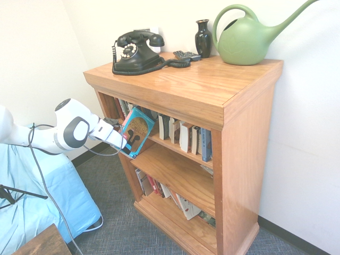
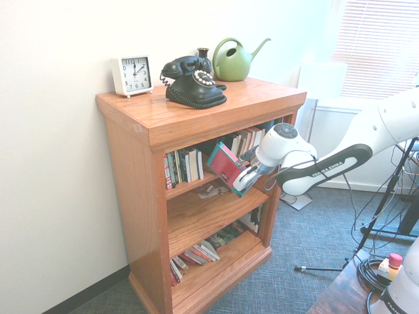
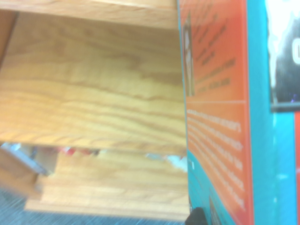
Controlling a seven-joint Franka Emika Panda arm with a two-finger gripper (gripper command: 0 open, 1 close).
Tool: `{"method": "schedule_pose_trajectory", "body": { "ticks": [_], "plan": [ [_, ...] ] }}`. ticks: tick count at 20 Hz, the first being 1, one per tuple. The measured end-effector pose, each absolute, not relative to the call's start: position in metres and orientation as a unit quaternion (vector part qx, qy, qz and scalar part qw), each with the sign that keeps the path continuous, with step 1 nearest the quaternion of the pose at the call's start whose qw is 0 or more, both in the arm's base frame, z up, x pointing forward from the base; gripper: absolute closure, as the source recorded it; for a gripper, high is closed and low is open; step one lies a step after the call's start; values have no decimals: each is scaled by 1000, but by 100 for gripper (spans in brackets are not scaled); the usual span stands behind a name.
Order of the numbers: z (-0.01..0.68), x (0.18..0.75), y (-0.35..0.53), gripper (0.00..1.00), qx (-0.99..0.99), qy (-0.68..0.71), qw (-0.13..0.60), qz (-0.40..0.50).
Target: Organize the shelf
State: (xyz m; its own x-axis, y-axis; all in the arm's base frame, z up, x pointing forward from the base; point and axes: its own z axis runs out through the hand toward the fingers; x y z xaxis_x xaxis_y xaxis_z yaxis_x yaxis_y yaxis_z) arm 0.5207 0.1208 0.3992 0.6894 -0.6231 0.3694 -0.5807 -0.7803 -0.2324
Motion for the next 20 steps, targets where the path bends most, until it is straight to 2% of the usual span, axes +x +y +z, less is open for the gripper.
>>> {"method": "schedule_pose_trajectory", "body": {
  "ticks": [8, 20],
  "plan": [
    [437, 540, 122, 100, -921, 335, 57, -191],
    [422, 579, 140, 100, -924, 327, 62, -190]
  ]
}}
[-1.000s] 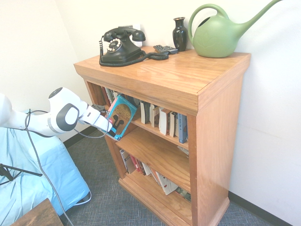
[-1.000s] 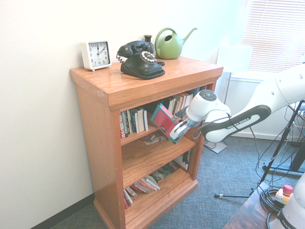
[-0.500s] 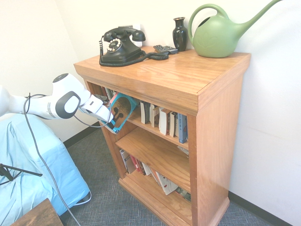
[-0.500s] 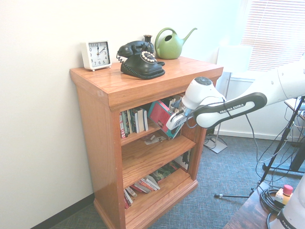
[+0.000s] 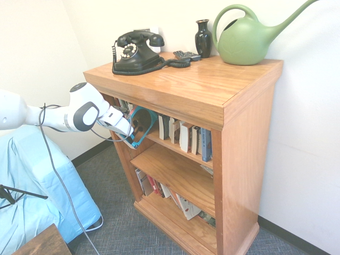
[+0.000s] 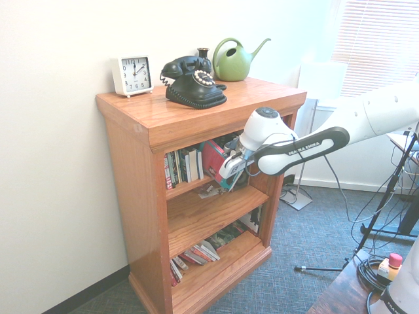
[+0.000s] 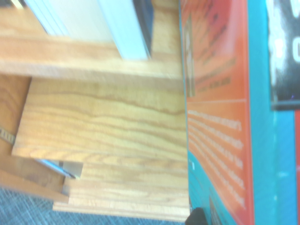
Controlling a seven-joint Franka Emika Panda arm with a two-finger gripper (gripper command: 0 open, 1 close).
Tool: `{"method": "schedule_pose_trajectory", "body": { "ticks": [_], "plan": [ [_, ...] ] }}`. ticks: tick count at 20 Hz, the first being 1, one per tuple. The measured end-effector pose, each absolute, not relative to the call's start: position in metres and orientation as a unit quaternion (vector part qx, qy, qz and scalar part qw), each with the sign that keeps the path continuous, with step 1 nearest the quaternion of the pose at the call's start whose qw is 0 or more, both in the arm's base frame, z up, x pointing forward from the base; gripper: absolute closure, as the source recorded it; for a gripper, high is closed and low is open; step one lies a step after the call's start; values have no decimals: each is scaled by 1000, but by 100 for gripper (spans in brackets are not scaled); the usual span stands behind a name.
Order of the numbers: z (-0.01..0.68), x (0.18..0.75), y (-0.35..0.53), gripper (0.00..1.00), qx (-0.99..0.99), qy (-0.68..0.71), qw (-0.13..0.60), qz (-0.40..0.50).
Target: Organize the shelf
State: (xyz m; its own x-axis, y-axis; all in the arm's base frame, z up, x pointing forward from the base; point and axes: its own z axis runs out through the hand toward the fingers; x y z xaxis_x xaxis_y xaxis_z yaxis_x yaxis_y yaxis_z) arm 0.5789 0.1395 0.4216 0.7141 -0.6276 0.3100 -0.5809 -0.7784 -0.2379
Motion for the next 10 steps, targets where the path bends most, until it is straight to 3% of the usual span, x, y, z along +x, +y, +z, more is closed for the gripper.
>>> {"method": "schedule_pose_trajectory", "body": {
  "ticks": [10],
  "plan": [
    [426, 603, 150, 100, -919, 327, 67, -209]
  ]
}}
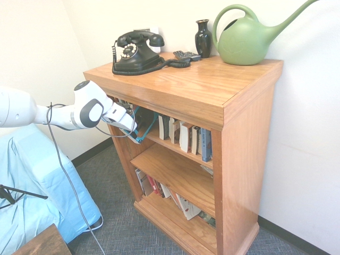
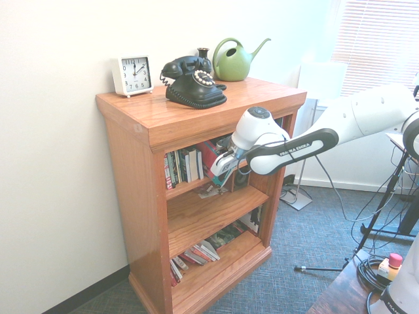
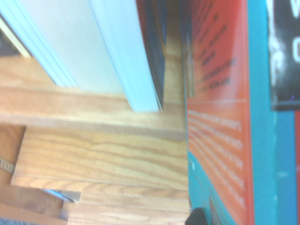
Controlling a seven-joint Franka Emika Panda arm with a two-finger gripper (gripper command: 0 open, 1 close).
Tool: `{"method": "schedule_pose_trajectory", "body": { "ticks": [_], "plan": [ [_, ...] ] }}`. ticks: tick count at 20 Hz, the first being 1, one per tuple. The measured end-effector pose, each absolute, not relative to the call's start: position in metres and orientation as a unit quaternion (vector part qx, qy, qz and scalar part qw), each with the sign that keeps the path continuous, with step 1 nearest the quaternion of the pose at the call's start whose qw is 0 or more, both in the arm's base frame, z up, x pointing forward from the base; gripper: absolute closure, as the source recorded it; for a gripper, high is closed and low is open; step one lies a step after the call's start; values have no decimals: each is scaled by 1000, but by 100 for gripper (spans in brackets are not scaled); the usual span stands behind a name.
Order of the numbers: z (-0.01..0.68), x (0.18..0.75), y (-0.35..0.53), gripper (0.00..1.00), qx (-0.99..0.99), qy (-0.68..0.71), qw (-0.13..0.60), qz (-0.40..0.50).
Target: Organize the shelf
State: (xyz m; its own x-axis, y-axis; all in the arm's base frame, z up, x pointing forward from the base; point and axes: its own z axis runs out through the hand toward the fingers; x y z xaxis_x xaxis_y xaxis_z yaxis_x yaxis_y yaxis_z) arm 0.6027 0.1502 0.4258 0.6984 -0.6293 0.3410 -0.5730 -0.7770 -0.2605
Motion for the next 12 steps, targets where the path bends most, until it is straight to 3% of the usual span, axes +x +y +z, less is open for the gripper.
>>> {"method": "schedule_pose_trajectory", "body": {
  "ticks": [7, 8, 12],
  "plan": [
    [427, 610, 156, 100, -919, 323, 65, -219],
    [427, 610, 156, 0, -918, 324, 65, -219],
    [427, 611, 157, 0, -917, 327, 64, -220]
  ]
}}
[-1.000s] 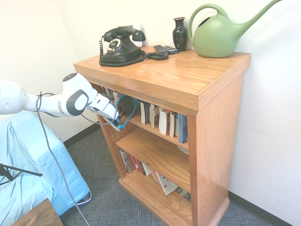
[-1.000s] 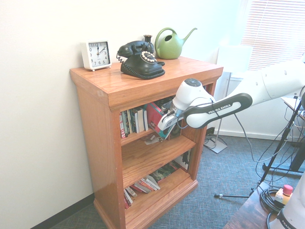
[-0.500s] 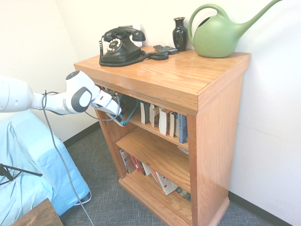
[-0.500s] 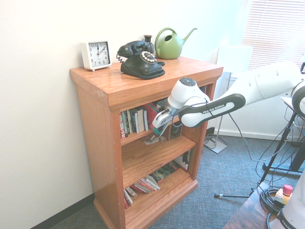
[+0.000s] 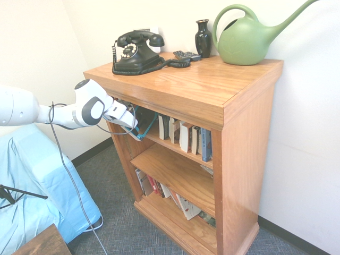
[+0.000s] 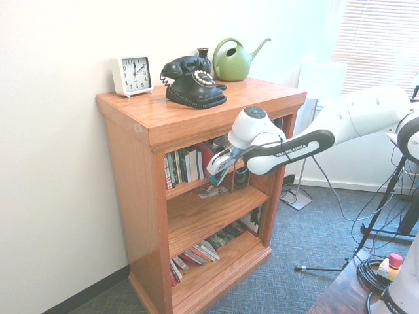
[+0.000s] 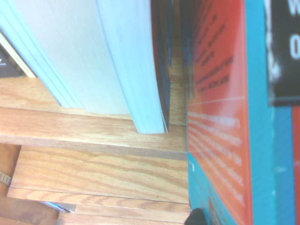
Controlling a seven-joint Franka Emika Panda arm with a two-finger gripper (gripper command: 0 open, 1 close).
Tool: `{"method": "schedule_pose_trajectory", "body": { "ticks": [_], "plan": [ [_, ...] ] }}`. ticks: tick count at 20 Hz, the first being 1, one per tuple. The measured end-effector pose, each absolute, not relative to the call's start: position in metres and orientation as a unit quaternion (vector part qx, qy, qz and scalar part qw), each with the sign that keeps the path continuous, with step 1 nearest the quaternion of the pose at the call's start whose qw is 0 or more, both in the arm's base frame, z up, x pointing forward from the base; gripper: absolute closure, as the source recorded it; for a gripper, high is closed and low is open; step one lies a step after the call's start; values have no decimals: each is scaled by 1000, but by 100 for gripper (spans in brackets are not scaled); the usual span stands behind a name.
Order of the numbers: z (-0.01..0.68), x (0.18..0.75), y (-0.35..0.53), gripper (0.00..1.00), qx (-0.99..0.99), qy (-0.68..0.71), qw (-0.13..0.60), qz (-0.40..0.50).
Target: Organize the shelf
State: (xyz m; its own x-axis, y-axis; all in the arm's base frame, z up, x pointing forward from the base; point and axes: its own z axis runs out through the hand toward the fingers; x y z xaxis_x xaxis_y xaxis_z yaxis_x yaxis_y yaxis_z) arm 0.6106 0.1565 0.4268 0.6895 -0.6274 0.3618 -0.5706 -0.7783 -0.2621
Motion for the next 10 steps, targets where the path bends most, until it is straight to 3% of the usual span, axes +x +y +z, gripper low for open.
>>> {"method": "schedule_pose_trajectory", "body": {
  "ticks": [10],
  "plan": [
    [430, 611, 159, 0, -914, 332, 67, -225]
  ]
}}
